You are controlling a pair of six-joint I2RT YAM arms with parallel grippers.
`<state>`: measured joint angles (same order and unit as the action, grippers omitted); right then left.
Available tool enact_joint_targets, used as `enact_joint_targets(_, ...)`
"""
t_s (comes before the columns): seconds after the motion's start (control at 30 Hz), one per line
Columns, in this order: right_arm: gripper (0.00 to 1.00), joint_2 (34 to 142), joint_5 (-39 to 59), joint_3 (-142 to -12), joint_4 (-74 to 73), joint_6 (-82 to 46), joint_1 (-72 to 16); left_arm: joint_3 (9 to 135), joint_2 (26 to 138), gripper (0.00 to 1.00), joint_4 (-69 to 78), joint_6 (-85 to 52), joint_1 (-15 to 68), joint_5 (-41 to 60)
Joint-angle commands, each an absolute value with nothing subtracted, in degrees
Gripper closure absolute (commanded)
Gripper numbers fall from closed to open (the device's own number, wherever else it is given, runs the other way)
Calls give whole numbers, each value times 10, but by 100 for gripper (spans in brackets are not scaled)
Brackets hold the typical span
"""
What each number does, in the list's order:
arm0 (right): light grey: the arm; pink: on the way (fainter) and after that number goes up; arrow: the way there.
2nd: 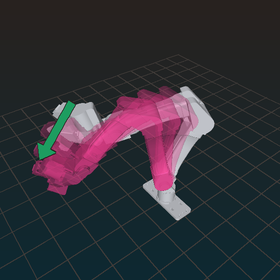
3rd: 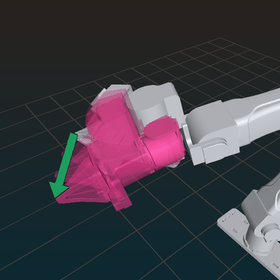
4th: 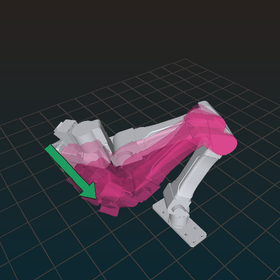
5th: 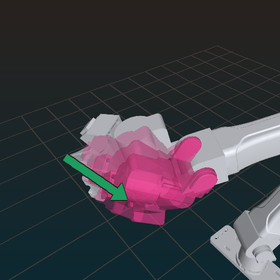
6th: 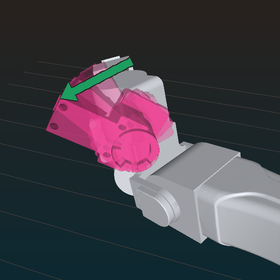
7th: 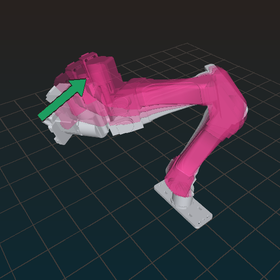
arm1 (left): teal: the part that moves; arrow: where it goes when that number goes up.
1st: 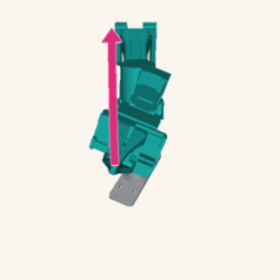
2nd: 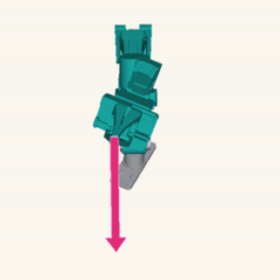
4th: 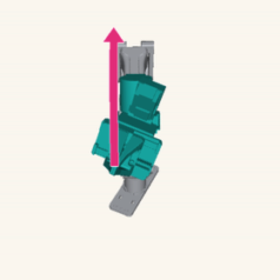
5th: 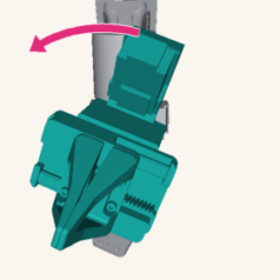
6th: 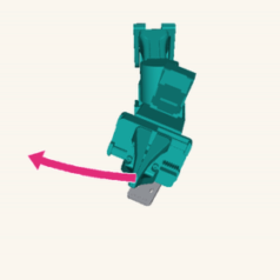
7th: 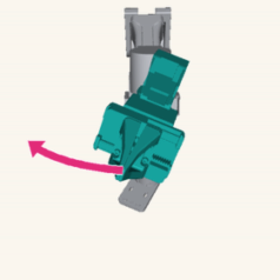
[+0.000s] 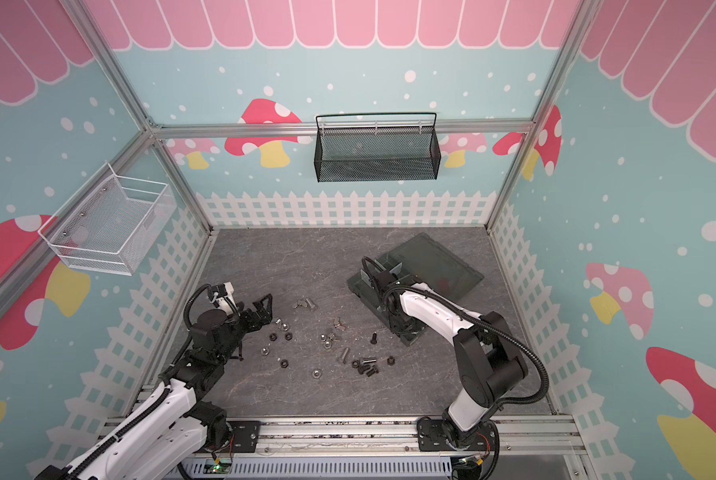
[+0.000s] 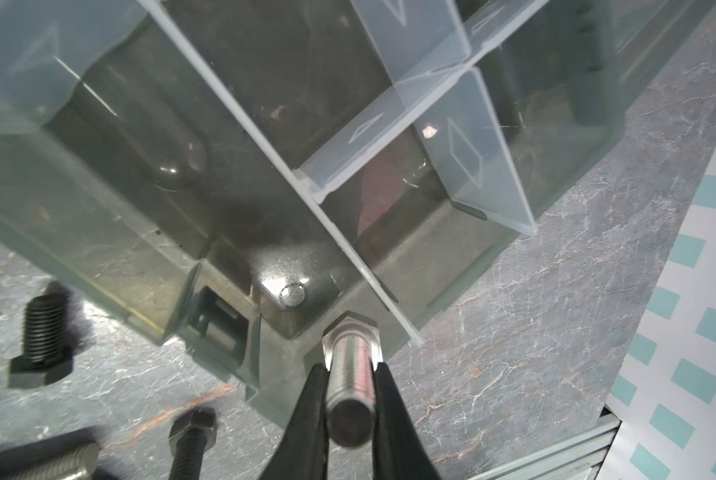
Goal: Sort the screws and nuts into containers
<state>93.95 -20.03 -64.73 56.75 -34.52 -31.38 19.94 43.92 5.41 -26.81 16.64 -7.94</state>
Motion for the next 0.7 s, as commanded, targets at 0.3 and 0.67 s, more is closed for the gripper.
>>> enact_joint_targets(0.3, 79, 1002, -201, -663, 541, -318, -311, 209, 434, 0, 50, -269, 169, -79)
enact_joint_targets(0.67, 59, 997, -200, -711, 539, -304, -311, 209, 426, 0, 47, -267, 169, -83)
